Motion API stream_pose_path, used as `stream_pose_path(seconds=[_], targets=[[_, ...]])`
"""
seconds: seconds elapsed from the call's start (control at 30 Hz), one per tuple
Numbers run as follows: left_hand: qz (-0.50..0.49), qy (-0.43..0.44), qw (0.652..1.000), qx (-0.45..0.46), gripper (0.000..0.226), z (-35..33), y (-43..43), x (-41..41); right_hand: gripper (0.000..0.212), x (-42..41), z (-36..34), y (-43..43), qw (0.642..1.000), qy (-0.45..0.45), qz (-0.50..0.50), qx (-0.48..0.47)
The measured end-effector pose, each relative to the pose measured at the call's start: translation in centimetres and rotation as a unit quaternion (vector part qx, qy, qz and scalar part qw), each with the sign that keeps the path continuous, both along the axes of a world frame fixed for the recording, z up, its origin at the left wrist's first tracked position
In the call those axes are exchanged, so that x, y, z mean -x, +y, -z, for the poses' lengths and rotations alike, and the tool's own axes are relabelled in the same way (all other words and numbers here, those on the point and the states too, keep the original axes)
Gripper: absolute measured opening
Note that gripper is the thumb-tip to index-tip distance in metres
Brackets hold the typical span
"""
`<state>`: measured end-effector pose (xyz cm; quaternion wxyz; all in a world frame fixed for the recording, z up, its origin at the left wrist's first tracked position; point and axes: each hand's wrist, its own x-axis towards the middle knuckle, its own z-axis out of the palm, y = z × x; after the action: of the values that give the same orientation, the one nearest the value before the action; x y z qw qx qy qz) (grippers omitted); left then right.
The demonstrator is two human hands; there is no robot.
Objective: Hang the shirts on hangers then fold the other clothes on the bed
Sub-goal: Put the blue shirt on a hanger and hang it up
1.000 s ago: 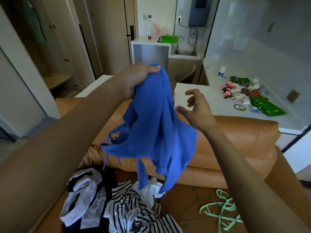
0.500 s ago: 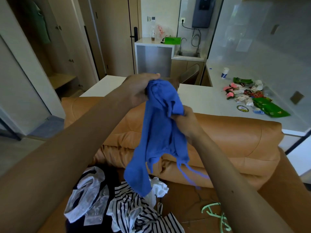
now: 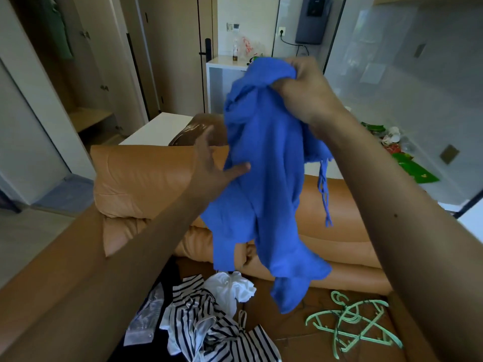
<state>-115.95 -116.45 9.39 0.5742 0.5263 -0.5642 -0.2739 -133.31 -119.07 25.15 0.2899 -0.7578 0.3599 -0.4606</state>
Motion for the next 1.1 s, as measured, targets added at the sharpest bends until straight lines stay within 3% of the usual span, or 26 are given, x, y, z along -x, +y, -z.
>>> stream_pose_path(seconds=[0.07,0.17,0.27,0.37,0.5,0.57,0.67,0.73,0.8,0.87,0.93,1.0,1.1], targets=[[0.044,0.021,0.994,-0.093,0.104,2.5,0.3,0.3,0.020,-0.1,-1.1,0.1,1.000,0.009,0.012,0.015],[0.196,0.026,0.963,-0.183,0.055,5.5,1.2,1.2,0.030,0.5,-1.7,-0.3,0.999,0.015,0.030,0.031],[0.186,0.013,0.963,-0.194,0.023,5.1,1.3,1.9,0.028,2.4,-0.3,-2.1,0.993,0.042,0.107,0.025],[0.189,0.081,0.956,-0.207,0.026,2.6,0.5,1.8,0.020,4.8,3.7,-4.2,0.980,0.089,0.177,0.003],[0.175,0.231,0.914,-0.284,0.029,-1.2,0.3,2.2,0.067,5.7,10.5,-2.7,0.966,0.197,0.165,-0.029],[0.186,0.284,0.890,-0.303,0.038,-2.1,0.4,2.5,0.064,5.2,13.5,-0.5,0.980,0.146,0.132,-0.036],[0.199,0.366,0.861,-0.293,0.037,-2.2,0.4,2.5,0.045,5.3,16.4,3.1,0.989,0.036,-0.039,-0.136],[0.203,0.394,0.849,-0.286,0.037,-1.9,0.4,2.4,0.056,5.0,17.5,5.5,0.970,0.038,-0.142,-0.195],[0.197,0.390,0.855,-0.281,0.034,-1.8,0.5,2.2,0.068,4.0,18.5,6.5,0.965,0.047,-0.158,-0.203],[0.219,0.392,0.848,-0.282,0.028,-1.7,0.3,1.6,0.041,2.4,19.3,6.2,0.975,0.014,-0.121,-0.188],[0.241,0.356,0.856,-0.288,0.024,-1.8,0.4,0.7,0.017,1.2,19.3,5.6,0.983,-0.027,-0.034,-0.179],[0.232,0.262,0.883,-0.312,0.023,-2.3,0.7,-0.5,0.022,0.6,18.9,4.7,0.980,-0.044,0.018,-0.194],[0.146,-0.027,0.920,-0.363,0.026,-3.2,1.3,-2.4,0.024,-0.2,17.7,3.4,0.978,-0.004,0.006,-0.208]])
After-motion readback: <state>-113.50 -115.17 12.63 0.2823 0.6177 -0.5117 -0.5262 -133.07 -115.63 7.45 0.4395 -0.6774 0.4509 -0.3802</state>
